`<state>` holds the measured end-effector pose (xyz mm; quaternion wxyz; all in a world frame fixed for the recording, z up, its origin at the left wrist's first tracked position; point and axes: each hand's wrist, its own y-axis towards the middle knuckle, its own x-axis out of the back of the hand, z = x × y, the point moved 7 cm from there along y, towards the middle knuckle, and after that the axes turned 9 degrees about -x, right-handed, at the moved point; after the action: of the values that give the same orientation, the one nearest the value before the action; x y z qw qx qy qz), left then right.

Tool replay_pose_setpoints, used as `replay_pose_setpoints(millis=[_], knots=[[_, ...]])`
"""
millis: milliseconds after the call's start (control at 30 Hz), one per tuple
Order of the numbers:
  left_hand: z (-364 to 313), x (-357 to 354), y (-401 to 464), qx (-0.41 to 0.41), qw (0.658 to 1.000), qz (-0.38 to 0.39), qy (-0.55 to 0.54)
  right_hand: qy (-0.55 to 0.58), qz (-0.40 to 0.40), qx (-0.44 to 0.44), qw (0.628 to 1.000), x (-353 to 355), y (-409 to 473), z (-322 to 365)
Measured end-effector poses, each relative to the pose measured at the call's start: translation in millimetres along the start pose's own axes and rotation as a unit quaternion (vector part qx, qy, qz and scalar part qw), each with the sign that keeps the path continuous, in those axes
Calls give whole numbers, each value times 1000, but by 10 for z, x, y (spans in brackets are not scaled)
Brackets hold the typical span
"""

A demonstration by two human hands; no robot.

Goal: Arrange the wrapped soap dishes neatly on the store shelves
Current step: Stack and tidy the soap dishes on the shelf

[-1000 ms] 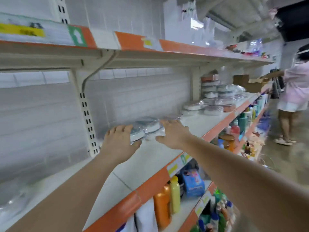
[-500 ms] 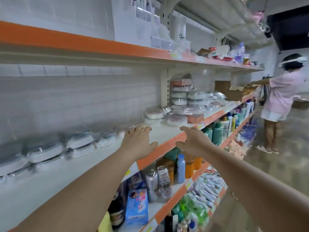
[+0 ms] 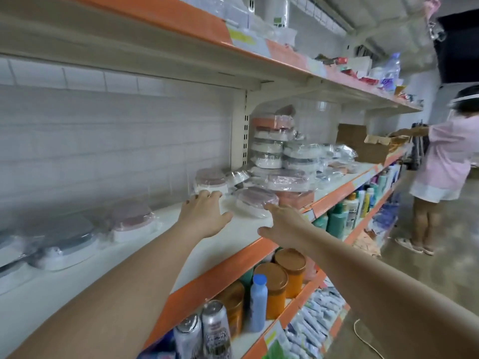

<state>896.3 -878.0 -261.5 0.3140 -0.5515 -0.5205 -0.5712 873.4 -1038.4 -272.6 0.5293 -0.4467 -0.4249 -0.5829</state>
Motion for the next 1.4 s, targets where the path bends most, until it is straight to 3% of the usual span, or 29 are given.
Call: replay_pose_setpoints(millis=[367,700,1000,1267,1400], knots=[[300,-339,1150,143,988,-66,3,-47,-9,76,996,-297,1558,-16],[645,-584,1850,322,939,-106,-53,1,27,194,981,-426,2201,93],[534,-498,1669,328,917,-213,-74,-1,87,226,970,-514,2325,104],[421,-179,958,325,923,-206,-19,-18,129,226,965,-303,2166,152],[549,-138,597,345,918,-197,-1,40,136,262,954,28,1878,406]])
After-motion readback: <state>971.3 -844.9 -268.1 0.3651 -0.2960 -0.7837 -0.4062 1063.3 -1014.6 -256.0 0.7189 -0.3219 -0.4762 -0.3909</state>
